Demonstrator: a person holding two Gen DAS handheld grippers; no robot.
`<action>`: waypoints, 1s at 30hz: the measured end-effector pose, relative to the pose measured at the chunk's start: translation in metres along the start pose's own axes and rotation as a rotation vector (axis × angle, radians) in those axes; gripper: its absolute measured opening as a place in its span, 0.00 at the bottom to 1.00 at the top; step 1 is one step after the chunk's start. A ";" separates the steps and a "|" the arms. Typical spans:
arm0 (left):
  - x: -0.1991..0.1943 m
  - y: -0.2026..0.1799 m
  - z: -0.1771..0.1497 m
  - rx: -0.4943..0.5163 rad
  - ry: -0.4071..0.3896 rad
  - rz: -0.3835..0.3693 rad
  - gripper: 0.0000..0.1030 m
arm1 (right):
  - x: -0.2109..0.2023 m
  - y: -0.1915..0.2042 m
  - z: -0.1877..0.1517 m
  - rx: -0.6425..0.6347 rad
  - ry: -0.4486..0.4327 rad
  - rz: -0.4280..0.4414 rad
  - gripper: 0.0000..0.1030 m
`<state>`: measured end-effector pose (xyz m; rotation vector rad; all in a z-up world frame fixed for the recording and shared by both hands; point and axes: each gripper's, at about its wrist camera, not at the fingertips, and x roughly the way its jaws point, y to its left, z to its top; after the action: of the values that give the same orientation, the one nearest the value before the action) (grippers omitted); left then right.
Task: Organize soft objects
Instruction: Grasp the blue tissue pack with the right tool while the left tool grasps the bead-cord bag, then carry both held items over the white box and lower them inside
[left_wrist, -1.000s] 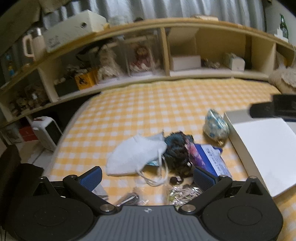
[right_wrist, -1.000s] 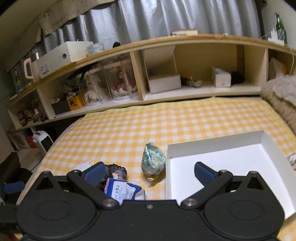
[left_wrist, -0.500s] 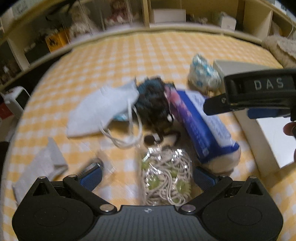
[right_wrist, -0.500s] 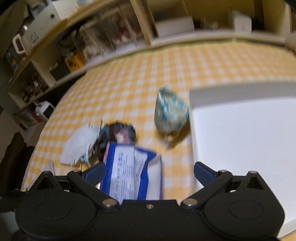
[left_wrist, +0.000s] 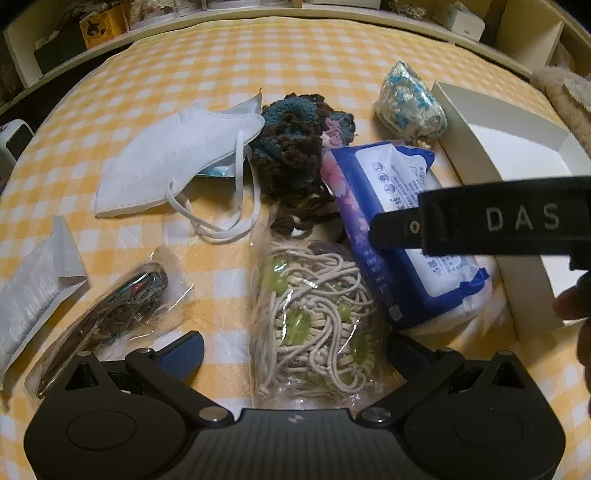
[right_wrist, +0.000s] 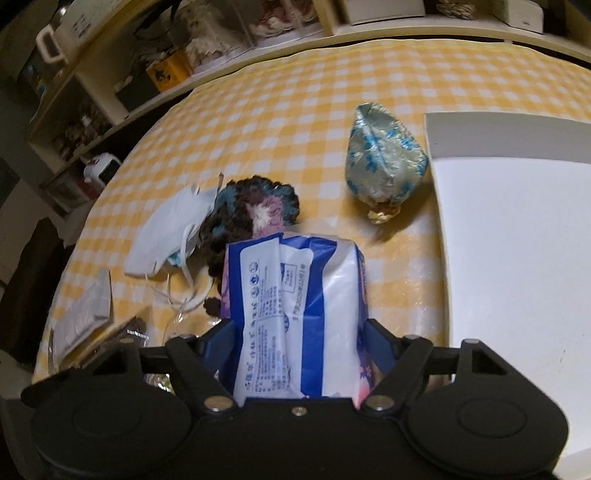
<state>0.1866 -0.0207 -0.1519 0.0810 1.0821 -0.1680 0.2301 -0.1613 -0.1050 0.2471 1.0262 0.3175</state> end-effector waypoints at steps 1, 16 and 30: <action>0.001 -0.001 0.000 0.003 0.002 0.004 1.00 | 0.000 0.001 0.000 -0.007 0.005 -0.001 0.73; -0.009 -0.010 -0.003 0.114 0.006 0.007 0.64 | -0.005 0.015 -0.008 -0.100 0.049 0.000 0.52; -0.021 -0.005 -0.006 0.043 -0.013 -0.031 0.57 | -0.025 0.026 -0.015 -0.191 -0.030 -0.003 0.37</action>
<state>0.1710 -0.0232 -0.1364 0.1022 1.0677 -0.2195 0.2011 -0.1458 -0.0832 0.0775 0.9599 0.4058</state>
